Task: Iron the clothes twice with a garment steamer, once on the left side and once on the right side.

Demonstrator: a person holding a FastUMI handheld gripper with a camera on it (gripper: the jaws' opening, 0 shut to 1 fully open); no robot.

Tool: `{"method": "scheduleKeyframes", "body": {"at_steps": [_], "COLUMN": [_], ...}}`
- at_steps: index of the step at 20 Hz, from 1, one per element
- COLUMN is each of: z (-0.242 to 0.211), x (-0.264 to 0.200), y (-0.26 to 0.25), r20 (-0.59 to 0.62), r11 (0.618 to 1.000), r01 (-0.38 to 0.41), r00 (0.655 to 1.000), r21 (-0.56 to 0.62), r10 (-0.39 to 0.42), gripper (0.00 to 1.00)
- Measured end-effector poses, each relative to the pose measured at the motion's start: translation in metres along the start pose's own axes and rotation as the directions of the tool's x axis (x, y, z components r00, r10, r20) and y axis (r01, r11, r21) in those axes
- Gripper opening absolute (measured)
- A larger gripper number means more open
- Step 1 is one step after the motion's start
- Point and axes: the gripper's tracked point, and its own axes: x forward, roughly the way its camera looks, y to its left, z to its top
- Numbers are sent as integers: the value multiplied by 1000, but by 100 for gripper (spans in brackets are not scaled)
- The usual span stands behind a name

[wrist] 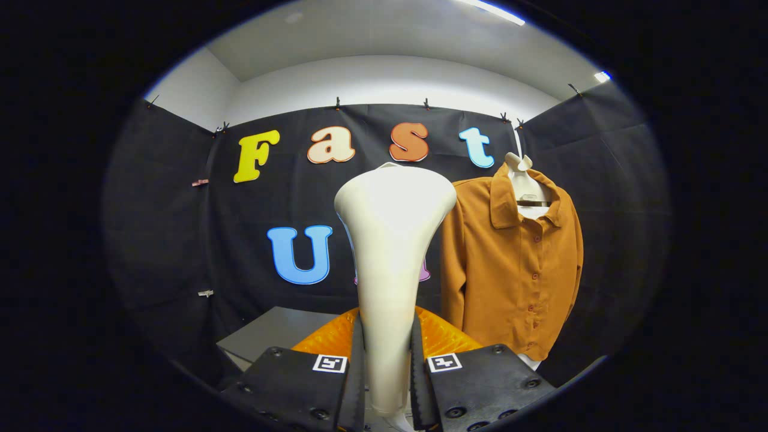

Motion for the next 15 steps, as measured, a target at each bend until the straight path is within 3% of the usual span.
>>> {"method": "scheduleKeyframes", "body": {"at_steps": [7,15], "z": [-5,-7], "x": [-12,-16], "y": [38,48], "r20": [-6,-6], "r11": [999,999], "r01": [-34,-34], "r00": [999,999], "r21": [-15,-19], "r10": [34,34], "gripper": [34,34]}}
